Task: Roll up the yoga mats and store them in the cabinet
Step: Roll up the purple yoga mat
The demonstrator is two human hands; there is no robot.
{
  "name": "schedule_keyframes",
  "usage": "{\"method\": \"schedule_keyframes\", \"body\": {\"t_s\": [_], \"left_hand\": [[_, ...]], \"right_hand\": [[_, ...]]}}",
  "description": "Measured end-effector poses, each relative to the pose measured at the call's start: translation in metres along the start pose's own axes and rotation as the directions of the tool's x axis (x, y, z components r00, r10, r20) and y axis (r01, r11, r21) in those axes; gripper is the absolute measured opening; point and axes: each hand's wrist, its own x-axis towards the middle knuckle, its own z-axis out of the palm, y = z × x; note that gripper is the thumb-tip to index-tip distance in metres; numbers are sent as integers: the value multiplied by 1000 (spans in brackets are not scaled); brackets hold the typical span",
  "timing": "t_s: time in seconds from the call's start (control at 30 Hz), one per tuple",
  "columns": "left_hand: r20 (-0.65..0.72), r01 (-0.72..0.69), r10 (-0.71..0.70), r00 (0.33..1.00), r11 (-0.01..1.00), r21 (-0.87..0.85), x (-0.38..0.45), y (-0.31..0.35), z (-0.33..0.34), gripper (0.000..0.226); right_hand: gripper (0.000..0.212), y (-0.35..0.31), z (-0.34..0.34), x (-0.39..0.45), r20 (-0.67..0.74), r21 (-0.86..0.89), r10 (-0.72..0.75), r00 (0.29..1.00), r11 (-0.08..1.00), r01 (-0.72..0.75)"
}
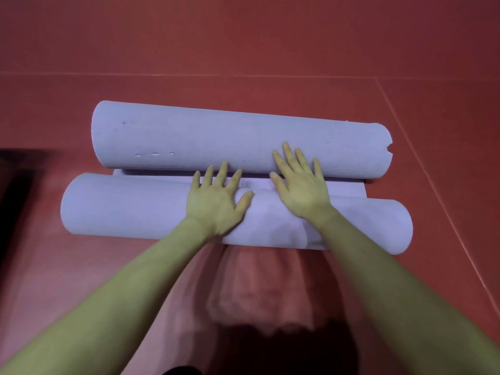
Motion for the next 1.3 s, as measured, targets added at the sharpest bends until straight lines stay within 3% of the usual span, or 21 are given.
{"method": "schedule_keyframes", "body": {"t_s": [0.1, 0.23, 0.37, 0.47, 0.53, 0.6, 0.7, 0.77, 0.87, 1.0, 1.1, 1.17, 1.3], "left_hand": [[47, 9, -8, 999, 1000, -26, 21, -2, -5, 69], [85, 10, -5, 996, 998, -57, 44, -8, -11, 66], [51, -20, 23, 998, 998, -61, 43, -10, -8, 65], [-61, -84, 81, 995, 995, -45, 26, -8, -5, 71], [-206, -140, 134, 969, 990, -16, 13, -6, 1, 64], [-266, -138, 139, 954, 990, 25, 1, -3, 9, 56], [-246, -113, 123, 961, 992, 54, 1, 1, 8, 54], [-219, -122, 135, 966, 990, 71, 12, -2, 5, 55], [-136, -134, 138, 981, 990, 38, 31, -6, -4, 64], [-75, -182, 183, 980, 983, 21, 44, -14, -12, 84], [-16, -341, 342, 940, 939, 49, 45, -29, -16, 96], [48, -384, 382, 923, 910, 156, 43, -33, -18, 112], [43, -340, 338, 940, 920, 194, 47, -25, -18, 125]], "right_hand": [[59, -1, 1, 3, 16, 40, 17, 1000, 999, -18], [56, -11, 15, -17, -246, -21, -21, 969, 1000, 16], [57, -19, 21, -28, -243, -52, 34, 970, 997, -48], [53, -17, 21, -18, -262, -55, 38, 964, 997, -54], [51, -15, 20, -6, -289, -37, 56, 956, 997, -69], [53, -13, 19, 3, -255, -7, 76, 964, 997, -80], [61, -11, 11, 14, -206, 83, 101, 973, 993, -85], [56, -10, 9, 15, -280, 107, 74, 957, 993, -46], [45, -4, 18, 0, -450, 10, -39, 892, 999, 48], [63, 1, 23, -19, -365, -34, -120, 923, 993, 115], [95, 5, 15, -15, -213, -53, -125, 969, 992, 116], [116, 7, 11, -13, -131, -91, -131, 983, 989, 119], [118, 6, 3, -8, -28, -35, -104, 994, 994, 103]]}}
